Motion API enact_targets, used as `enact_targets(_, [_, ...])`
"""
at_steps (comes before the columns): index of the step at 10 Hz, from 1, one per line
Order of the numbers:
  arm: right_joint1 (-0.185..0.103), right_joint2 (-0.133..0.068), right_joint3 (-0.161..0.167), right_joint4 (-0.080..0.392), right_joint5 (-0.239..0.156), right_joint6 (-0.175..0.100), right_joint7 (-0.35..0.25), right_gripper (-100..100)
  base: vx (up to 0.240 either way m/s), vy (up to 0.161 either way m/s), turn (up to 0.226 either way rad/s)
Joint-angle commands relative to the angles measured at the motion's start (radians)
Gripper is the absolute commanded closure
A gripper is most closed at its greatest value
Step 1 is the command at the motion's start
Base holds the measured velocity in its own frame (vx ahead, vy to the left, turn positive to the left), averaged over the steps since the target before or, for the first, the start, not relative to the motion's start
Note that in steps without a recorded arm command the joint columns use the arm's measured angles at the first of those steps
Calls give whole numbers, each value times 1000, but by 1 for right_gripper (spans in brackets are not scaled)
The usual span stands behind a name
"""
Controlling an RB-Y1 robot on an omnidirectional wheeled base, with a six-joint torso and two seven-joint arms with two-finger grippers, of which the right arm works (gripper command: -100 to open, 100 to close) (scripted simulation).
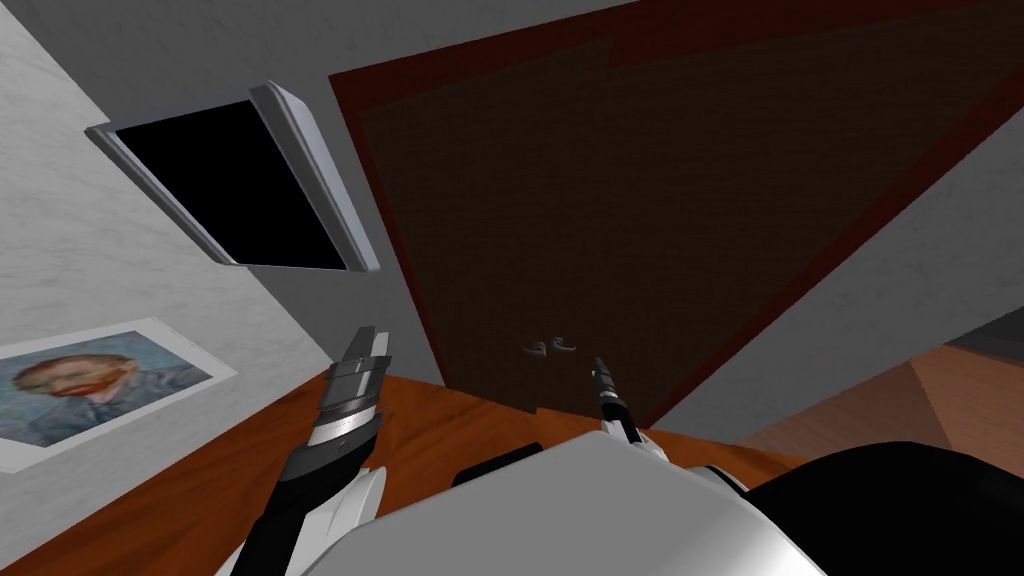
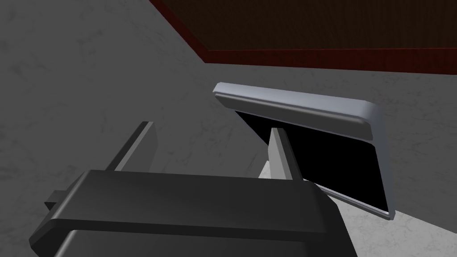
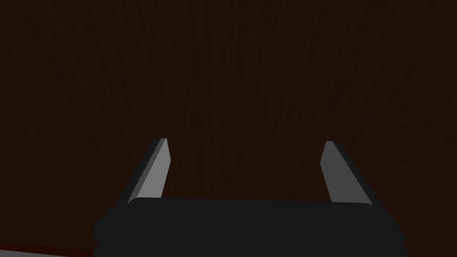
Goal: Pull the door open
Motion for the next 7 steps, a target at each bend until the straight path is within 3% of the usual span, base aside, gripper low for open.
enact_targets(1, [-24, 16, 21, 5, 11, -14, -13, -100, 135, -30, 186])
enact_targets(4, [-24, 16, 21, 5, 11, -14, -13, -100, 73, -6, 21])
enact_targets(5, [-49, 43, 45, -8, 24, -16, -16, -100, 94, 85, 247])
enact_targets(6, [-49, 43, 45, -8, 24, -16, -16, -100, 127, 93, 137])
enact_targets(7, [-49, 43, 45, 26, 24, -16, -16, -100, 90, 32, -8])
